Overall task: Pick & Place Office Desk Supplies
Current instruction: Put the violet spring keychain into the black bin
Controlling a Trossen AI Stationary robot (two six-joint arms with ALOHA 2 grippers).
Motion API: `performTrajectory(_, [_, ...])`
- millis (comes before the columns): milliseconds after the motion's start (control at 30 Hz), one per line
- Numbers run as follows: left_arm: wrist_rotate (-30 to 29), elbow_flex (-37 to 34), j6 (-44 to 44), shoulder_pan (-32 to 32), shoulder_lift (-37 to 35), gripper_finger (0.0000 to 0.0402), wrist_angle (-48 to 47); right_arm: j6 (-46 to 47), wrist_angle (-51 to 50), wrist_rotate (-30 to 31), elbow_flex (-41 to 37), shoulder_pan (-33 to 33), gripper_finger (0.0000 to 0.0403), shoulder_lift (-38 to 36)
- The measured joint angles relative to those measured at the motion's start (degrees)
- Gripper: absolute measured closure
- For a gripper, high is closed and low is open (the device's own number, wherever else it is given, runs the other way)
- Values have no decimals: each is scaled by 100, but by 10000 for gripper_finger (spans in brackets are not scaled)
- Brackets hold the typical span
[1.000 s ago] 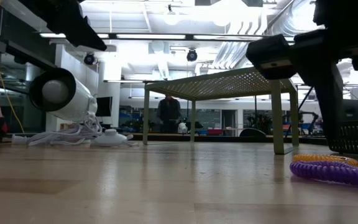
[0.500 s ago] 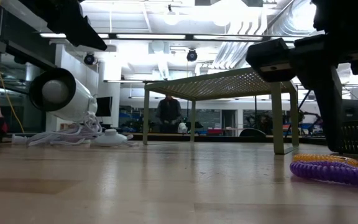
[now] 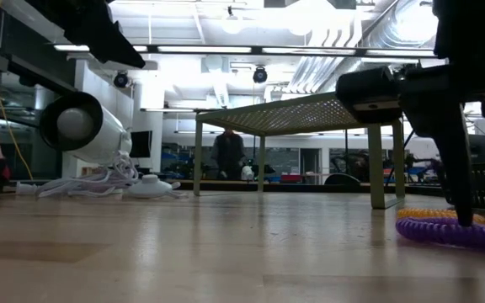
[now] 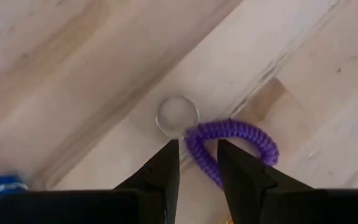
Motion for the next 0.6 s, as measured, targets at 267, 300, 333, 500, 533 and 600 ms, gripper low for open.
performTrajectory(267, [0,0,1,0,1,313,28,-106,-74,-15,2,-37,306,64])
performTrajectory(300, [0,0,1,1,1,313,30,-110,-92,-27,3,-41,306,78])
performTrajectory(333, [0,0,0,0,0,313,30,-112,-83,-39,6,-54,306,100])
performTrajectory(500, [0,0,0,0,2,313,33,-110,-80,-63,7,-79,306,114])
performTrajectory(533, [0,0,0,1,1,313,32,-110,-77,-63,7,-79,306,116])
performTrajectory(600, [0,0,2,2,0,313,30,-108,-72,-59,7,-79,306,118])
